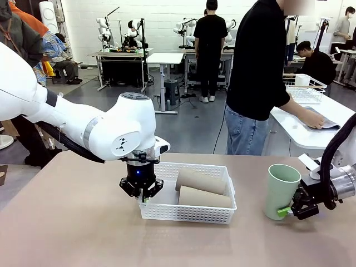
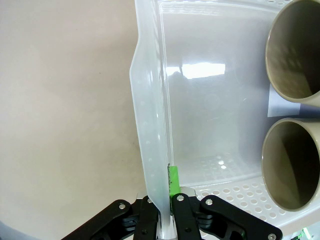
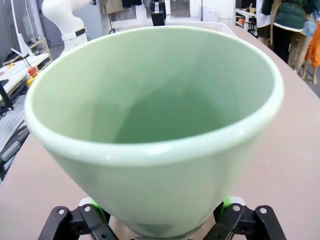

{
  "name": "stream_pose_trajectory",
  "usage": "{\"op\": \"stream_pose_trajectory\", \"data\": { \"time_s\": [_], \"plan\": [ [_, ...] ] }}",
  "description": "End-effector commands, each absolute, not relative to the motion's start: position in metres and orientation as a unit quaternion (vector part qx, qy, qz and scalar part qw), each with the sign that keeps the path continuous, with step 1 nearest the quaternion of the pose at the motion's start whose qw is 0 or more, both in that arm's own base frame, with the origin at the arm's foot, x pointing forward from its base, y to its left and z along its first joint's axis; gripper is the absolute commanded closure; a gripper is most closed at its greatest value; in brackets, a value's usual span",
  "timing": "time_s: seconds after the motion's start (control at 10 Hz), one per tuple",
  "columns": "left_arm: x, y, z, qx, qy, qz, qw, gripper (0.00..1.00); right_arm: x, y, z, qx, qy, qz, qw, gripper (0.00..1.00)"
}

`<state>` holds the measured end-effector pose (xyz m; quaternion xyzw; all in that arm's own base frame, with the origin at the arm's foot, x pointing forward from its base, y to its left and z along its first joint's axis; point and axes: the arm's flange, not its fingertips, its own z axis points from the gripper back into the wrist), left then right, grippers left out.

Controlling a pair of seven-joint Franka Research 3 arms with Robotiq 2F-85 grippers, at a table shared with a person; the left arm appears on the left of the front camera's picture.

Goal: Clean and organize the cups into the basket.
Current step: Pick up the Reusable plastic cup from the right side of the table and stack it inside the Organizing basket in the center of the table.

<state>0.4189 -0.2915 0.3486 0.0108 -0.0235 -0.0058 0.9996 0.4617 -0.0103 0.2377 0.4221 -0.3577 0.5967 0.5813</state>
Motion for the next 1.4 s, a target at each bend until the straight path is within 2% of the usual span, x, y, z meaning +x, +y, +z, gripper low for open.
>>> {"op": "stream_pose_trajectory", "data": {
  "time_s": [0.0, 0.1, 0.2, 0.4, 0.5, 1.0, 1.3],
  "plan": [
    [0.417, -0.292, 0.347, 0.013, -0.022, -0.006, 1.0, 1.0, 0.465, -0.008, 0.235, 0.424, -0.363, 0.604, 0.569, 0.6],
    [0.417, -0.292, 0.347, 0.013, -0.022, -0.006, 1.0, 1.0, 0.464, -0.01, 0.235, 0.424, -0.365, 0.602, 0.57, 0.7],
    [0.417, -0.292, 0.347, 0.013, -0.022, -0.006, 1.0, 1.0, 0.464, -0.011, 0.234, 0.425, -0.366, 0.599, 0.571, 1.0],
    [0.417, -0.292, 0.347, 0.013, -0.022, -0.006, 1.0, 1.0, 0.461, -0.012, 0.237, 0.426, -0.366, 0.59, 0.58, 1.0],
    [0.417, -0.292, 0.347, 0.013, -0.022, -0.006, 1.0, 1.0, 0.452, -0.008, 0.252, 0.412, -0.378, 0.551, 0.62, 0.4],
    [0.417, -0.292, 0.347, 0.013, -0.022, -0.006, 1.0, 1.0, 0.382, 0.02, 0.381, 0.374, -0.405, 0.563, 0.616, 0.4],
    [0.417, -0.292, 0.347, 0.013, -0.022, -0.006, 1.0, 1.0, 0.371, 0.03, 0.413, 0.37, -0.41, 0.561, 0.617, 0.4]
  ]
}}
